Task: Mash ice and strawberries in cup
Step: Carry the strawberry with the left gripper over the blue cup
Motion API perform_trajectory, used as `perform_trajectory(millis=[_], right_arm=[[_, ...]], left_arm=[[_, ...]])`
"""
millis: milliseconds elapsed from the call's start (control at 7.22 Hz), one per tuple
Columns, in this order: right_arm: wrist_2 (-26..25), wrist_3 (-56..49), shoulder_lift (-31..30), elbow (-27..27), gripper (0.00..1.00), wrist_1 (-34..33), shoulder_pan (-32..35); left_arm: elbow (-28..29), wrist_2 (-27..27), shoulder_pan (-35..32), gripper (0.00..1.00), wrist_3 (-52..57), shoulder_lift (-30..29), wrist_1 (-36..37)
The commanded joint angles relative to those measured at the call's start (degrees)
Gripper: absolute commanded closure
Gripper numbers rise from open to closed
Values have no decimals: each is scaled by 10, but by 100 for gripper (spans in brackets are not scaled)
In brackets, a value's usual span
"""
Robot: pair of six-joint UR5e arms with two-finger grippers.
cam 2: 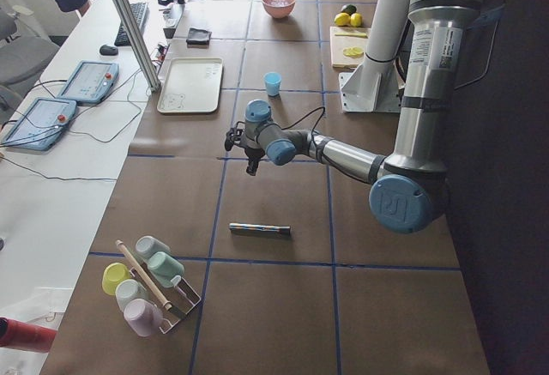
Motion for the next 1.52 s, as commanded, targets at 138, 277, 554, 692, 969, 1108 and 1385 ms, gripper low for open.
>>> perform_trajectory(millis=[138, 277, 554, 692, 969, 1108, 1385], right_arm=[[0, -1, -8, 5, 0, 0, 3], [0, 0, -12, 12, 0, 0, 4], [0, 0, -15, 16, 0, 0, 4], [1, 0, -15, 17, 0, 0, 4], [1, -1, -15, 17, 0, 0, 5], [1, -1, -15, 18, 0, 0, 4], [1, -1, -15, 19, 0, 0, 4]], left_arm=[[-5, 10, 18, 98, -1, -177, 186], [-5, 10, 47, 98, -4, -221, 248], [-6, 10, 94, 98, -109, -288, 284], [-7, 10, 110, 98, -158, -313, 296], [4, 13, 147, 97, -234, -381, 338], [6, 30, 164, 97, -246, -392, 338], [33, 66, 195, 97, -260, -420, 339]])
